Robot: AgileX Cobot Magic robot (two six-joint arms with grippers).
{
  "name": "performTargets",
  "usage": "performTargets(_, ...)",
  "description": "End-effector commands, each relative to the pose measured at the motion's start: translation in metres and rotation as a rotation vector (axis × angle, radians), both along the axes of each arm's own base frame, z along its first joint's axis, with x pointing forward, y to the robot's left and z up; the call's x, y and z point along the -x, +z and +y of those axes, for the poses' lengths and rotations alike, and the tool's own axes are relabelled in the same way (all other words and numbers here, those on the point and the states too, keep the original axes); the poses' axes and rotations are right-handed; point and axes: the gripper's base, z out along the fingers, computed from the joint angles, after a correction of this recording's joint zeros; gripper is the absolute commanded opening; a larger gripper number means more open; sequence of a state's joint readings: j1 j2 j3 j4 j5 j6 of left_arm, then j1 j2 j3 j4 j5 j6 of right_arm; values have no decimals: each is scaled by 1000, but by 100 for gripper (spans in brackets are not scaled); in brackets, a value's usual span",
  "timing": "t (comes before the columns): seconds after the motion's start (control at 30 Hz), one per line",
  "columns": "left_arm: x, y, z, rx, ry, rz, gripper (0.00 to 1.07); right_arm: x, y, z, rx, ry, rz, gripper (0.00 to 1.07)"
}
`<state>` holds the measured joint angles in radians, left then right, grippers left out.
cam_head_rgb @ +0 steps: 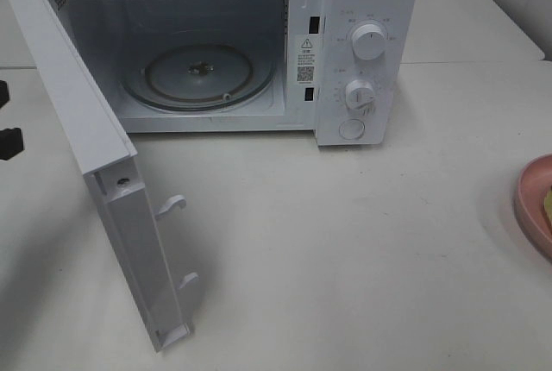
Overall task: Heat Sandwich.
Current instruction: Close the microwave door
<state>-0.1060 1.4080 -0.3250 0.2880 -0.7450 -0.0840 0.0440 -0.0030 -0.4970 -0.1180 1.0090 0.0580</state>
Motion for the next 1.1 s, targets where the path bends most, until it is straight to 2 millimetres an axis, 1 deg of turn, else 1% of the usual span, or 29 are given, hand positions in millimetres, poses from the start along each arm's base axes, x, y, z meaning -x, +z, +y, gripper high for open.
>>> performTargets(0.03,-8,-2,-12,16,-51,-24,0,4,0,0,6,-6,-37,76)
performTargets(0.07,-8,-2,-12,16,-51,-24,0,4,0,0,6,-6,-37,76)
performTargets(0.2,-16,-7,-28,25,-103,-19,0,4,0,0,6,-6,-37,76)
performTargets(0.27,-18,-7,-31,28,-114,-21,0,4,0,0,6,-6,-37,76)
performTargets(0.3,-20,-8,-39,38,-133,-23,0,4,0,0,6,-6,-37,76)
performTargets(0.33,-21,-9,-43,41,-143,-20,0,4,0,0,6,-6,-37,76)
performTargets(0.37,-21,-9,-43,41,-143,-20,0,4,0,0,6,-6,-37,76)
performTargets(0.43,-25,-10,-53,53,-154,-12,0,4,0,0,6,-6,-37,76)
performTargets(0.57,-29,-13,-61,63,-161,1,0,4,0,0,6,-6,-37,76)
performTargets(0.63,-34,-13,-71,82,-162,1,0,4,0,0,6,-6,-37,76)
performTargets(0.7,-34,-13,-74,89,-164,1,0,4,0,0,6,-6,-37,76)
performTargets(0.8,-40,-12,-89,111,-163,-3,0,4,0,0,6,-6,-37,76)
performTargets(0.83,-40,-12,-89,111,-163,-3,0,4,0,0,6,-6,-37,76)
performTargets(0.87,-44,-10,-96,110,-167,-14,0,4,0,0,6,-6,-37,76)
performTargets(0.93,-47,-10,-105,113,-178,-16,0,4,0,0,6,-6,-37,76)
performTargets(1.0,-48,-9,-108,117,-184,-19,0,4,0,0,6,-6,-37,76)
performTargets(1.03,-51,-8,-117,124,-193,-16,0,4,0,0,6,-6,-37,76)
performTargets(1.1,-56,-7,-124,133,-193,-11,0,4,0,0,6,-6,-37,76)
